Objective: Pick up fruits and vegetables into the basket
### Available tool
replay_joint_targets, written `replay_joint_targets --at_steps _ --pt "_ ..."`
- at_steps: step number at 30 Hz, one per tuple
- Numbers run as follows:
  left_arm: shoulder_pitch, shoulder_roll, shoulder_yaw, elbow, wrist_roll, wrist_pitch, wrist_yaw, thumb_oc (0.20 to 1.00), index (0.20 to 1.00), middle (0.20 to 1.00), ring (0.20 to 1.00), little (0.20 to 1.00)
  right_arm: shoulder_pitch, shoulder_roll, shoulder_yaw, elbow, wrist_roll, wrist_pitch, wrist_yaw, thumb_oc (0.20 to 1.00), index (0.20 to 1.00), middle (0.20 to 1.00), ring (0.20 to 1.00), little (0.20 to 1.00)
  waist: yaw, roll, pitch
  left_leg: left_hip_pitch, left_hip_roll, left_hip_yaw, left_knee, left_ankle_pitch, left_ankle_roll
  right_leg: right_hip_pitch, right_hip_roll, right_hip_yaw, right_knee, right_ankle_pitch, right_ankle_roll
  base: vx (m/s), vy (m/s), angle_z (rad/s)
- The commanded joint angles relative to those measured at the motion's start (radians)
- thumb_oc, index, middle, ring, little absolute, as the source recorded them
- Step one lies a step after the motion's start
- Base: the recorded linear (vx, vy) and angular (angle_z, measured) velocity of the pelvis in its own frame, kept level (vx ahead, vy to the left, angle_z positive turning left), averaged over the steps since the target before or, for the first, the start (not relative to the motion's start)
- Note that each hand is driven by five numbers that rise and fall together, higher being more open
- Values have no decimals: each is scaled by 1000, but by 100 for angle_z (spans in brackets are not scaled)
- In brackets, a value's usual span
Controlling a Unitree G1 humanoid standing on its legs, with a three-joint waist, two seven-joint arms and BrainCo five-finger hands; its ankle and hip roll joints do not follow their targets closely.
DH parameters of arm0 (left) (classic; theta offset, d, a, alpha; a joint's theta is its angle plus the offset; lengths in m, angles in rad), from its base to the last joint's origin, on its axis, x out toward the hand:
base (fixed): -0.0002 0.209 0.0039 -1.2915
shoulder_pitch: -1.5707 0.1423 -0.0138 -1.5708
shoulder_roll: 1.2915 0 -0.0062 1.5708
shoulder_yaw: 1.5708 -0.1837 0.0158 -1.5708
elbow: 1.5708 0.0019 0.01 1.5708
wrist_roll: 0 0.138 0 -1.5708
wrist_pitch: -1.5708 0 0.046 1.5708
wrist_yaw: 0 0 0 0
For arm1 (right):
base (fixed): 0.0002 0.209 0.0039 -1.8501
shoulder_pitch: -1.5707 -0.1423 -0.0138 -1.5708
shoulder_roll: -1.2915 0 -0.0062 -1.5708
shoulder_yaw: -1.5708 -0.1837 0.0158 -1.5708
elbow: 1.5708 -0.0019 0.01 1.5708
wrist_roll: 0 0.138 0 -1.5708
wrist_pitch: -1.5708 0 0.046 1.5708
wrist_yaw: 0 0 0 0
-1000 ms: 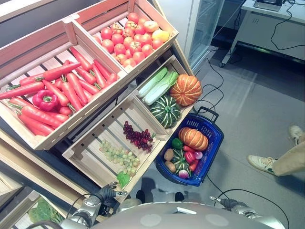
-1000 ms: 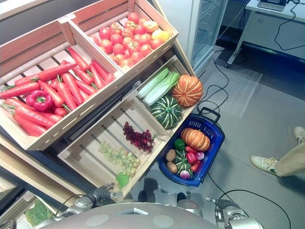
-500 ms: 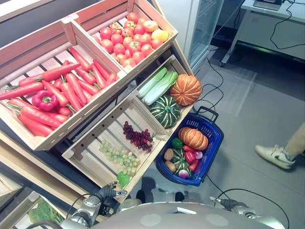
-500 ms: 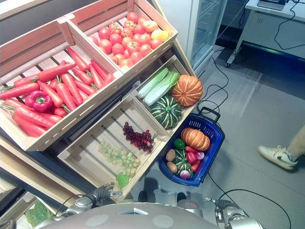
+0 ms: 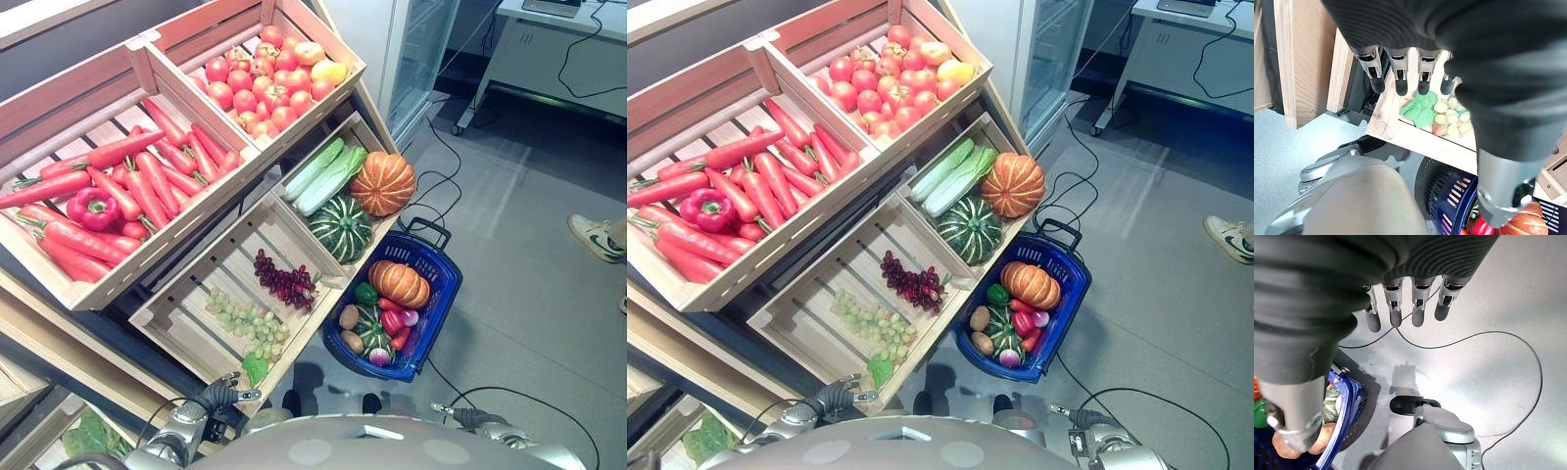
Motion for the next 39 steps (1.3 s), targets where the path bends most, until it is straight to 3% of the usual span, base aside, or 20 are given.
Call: replay_joint_targets --at_steps 1,15,22,26,34,39 --pt "-58 17 8 18 -57 -14 7 1000 1000 1000 1000 1000 -36 -10 8 31 1 8 -15 1000 1000 1000 1000 1000 5 -30 55 -16 -15 18 6 -88 2 -31 -69 -14 10 8 100 0 0 0" --pt "-182 15 -35 -38 -211 -92 27 1000 1000 1000 1000 1000 -158 -32 60 -5 70 13 -43 1000 1000 1000 1000 1000 -2 -14 220 -214 -18 -2 6 -15 4 -224 -50 -24 19 54 80 -122 -33 -2" --pt "-274 19 -47 -212 -382 -153 -5 1000 1000 1000 1000 1000 -220 -60 84 -29 92 13 -38 1000 1000 1000 1000 1000 13 -5 290 -259 -24 -8 6 8 6 -294 -41 -43 86 36 60 -84 -12 -12" --pt "-320 43 -61 -353 -460 -221 -12 1000 1000 1000 1000 1000 -242 -76 83 -43 115 7 -43 1000 1000 1000 1000 1000 18 -1 336 -327 -38 -12 108 -8 4 -345 -42 -54 156 18 43 -101 -23 -1" --pt "-440 159 -67 -601 -469 -315 100 1000 1000 1000 1000 1000 -294 -93 90 -51 174 -4 -52 1000 1000 1000 1000 1000 18 -3 393 -474 -59 -10 282 -51 18 -469 -51 -60 283 -4 38 -90 -32 0" --pt "-543 219 -40 -671 -283 -338 284 1000 1000 1000 1000 1000 -318 -92 93 -50 190 -3 -51 1000 1000 1000 1000 1000 14 -4 411 -526 -63 -1 330 -65 28 -528 -51 -59 342 -19 35 -48 -20 1"
